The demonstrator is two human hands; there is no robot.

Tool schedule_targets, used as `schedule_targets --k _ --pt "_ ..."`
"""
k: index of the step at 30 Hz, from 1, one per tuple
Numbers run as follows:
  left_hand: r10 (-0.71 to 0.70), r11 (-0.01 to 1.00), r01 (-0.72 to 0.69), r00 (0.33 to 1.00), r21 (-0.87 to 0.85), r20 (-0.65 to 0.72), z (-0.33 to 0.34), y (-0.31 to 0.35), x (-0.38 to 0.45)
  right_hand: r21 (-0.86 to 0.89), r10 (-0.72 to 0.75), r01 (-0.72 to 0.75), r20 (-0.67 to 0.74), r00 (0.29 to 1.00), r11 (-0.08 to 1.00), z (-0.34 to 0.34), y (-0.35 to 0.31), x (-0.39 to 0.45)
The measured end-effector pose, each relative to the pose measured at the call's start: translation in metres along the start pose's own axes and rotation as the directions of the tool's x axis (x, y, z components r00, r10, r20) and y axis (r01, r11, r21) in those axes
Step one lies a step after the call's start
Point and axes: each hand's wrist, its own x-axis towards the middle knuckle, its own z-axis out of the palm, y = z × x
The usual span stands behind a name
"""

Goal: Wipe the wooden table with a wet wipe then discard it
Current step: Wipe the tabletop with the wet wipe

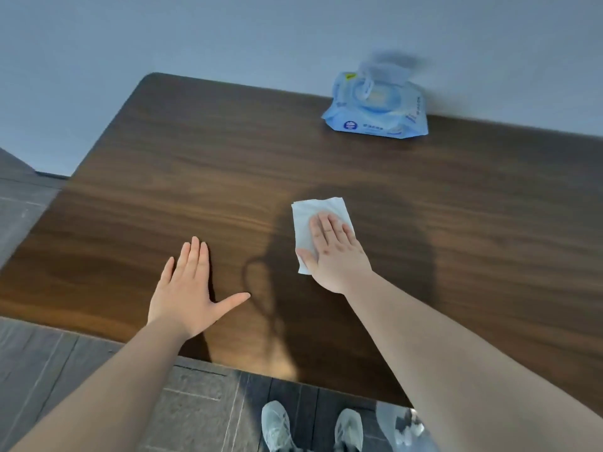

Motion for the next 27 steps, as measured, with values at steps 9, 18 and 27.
schedule_targets --k 9,18,27 --pt "-0.232 0.967 0.231 0.973 -0.105 0.011 0.017 -0.094 -0.013 -0.086 -0.253 0.253 0.017 0.967 0.964 0.007 -0.161 0.068" --pt "-0.376 0.903 0.342 0.922 -0.261 -0.091 0.019 -0.089 -0.018 -0.065 -0.359 0.359 0.015 0.933 0.931 0.015 -0.268 0.111" --pt "-0.359 0.899 0.326 0.931 -0.294 -0.064 0.022 -0.088 -0.018 -0.046 -0.410 0.411 0.025 0.912 0.910 0.022 -0.298 0.123"
